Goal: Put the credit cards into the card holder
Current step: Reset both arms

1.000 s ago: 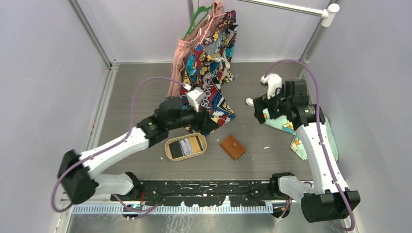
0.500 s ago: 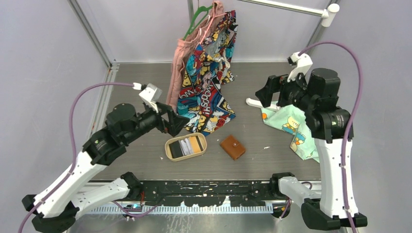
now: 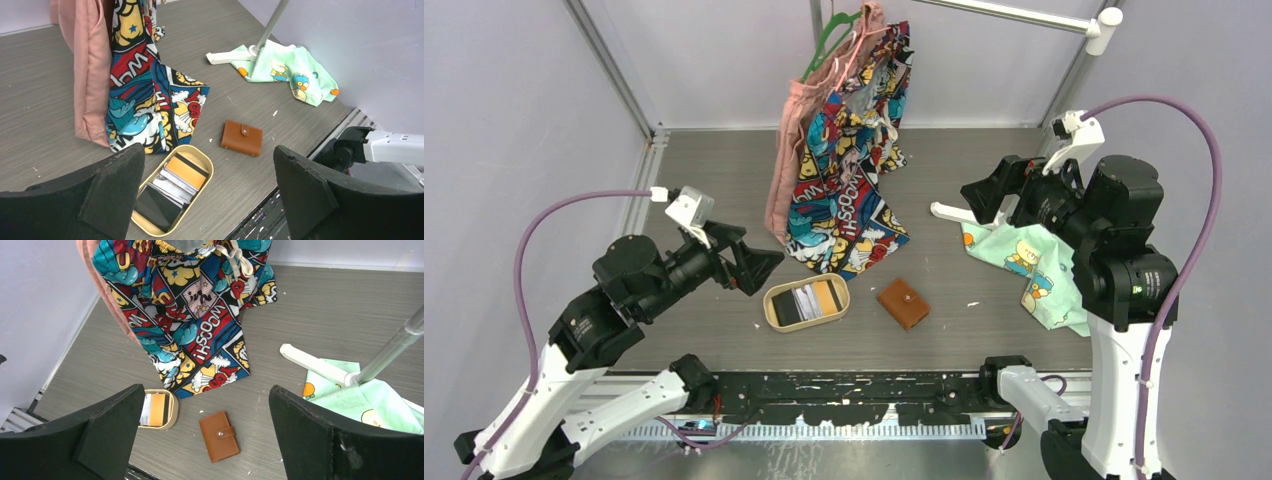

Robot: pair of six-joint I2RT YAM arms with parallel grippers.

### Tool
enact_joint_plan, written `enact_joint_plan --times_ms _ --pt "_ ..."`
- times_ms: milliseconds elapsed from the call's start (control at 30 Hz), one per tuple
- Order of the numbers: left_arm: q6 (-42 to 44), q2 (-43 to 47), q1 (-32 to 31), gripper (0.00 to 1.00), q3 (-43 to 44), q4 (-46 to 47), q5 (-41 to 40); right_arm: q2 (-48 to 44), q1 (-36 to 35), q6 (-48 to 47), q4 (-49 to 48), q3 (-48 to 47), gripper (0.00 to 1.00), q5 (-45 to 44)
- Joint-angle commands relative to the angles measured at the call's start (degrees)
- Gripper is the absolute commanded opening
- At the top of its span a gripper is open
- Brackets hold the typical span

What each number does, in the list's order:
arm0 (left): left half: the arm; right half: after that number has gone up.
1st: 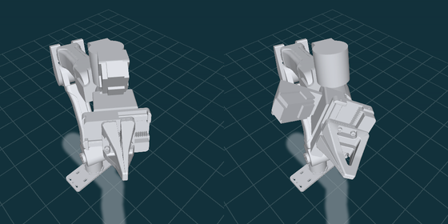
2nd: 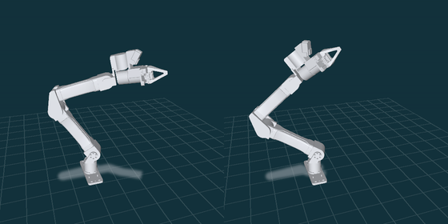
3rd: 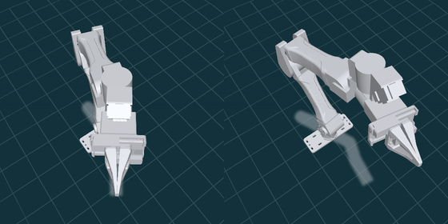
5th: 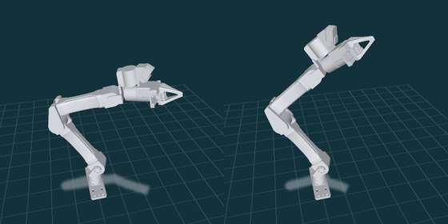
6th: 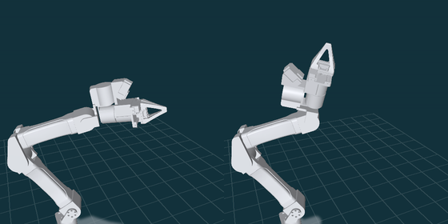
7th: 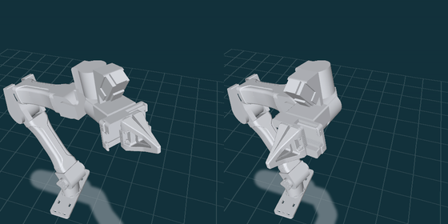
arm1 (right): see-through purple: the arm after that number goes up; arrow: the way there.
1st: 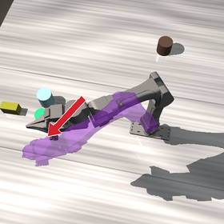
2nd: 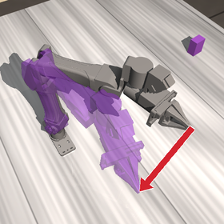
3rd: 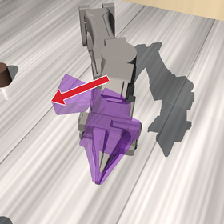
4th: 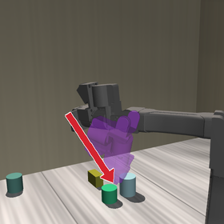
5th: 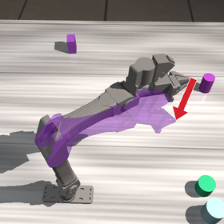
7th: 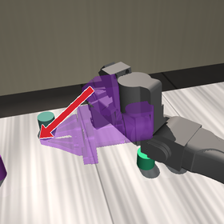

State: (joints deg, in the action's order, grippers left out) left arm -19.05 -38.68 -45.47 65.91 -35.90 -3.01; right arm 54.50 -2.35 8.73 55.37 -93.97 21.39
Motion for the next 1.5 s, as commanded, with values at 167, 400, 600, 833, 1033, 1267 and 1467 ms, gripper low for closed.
enact_joint_plan --times_ms 167,400,600,833,1033,1267,1467 --pt "-0.3 3.6 0.2 1.0 -2.4 1.0 -3.1 -3.7 1.6 0.0 -0.1 2.1 1.0 0.7" --pt "2.2 -0.2 0.2 1.0 -0.7 1.5 -4.5 -3.1 4.1 -0.4 -0.6 2.1 0.99 1.2" --pt "4.8 -5.7 0.2 1.0 -0.1 6.1 -3.7 -3.3 4.6 -1.8 -1.0 1.9 1.0 1.4" --pt "7.4 -8.3 0.2 1.0 2.7 5.8 -4.2 -2.3 4.9 -2.3 -1.4 1.2 0.99 2.2" --pt "7.3 -6.6 0.2 1.0 2.2 4.8 -4.9 -2.2 5.1 -7.1 0.6 0.9 1.0 10.1" --pt "6.4 -4.7 0.1 1.0 2.0 3.9 -5.2 -2.8 5.1 -3.0 -1.6 1.8 1.0 10.6" --pt "5.2 -3.4 0.2 1.0 1.8 3.5 -4.7 -3.2 5.1 0.5 -3.2 0.7 1.0 5.2"
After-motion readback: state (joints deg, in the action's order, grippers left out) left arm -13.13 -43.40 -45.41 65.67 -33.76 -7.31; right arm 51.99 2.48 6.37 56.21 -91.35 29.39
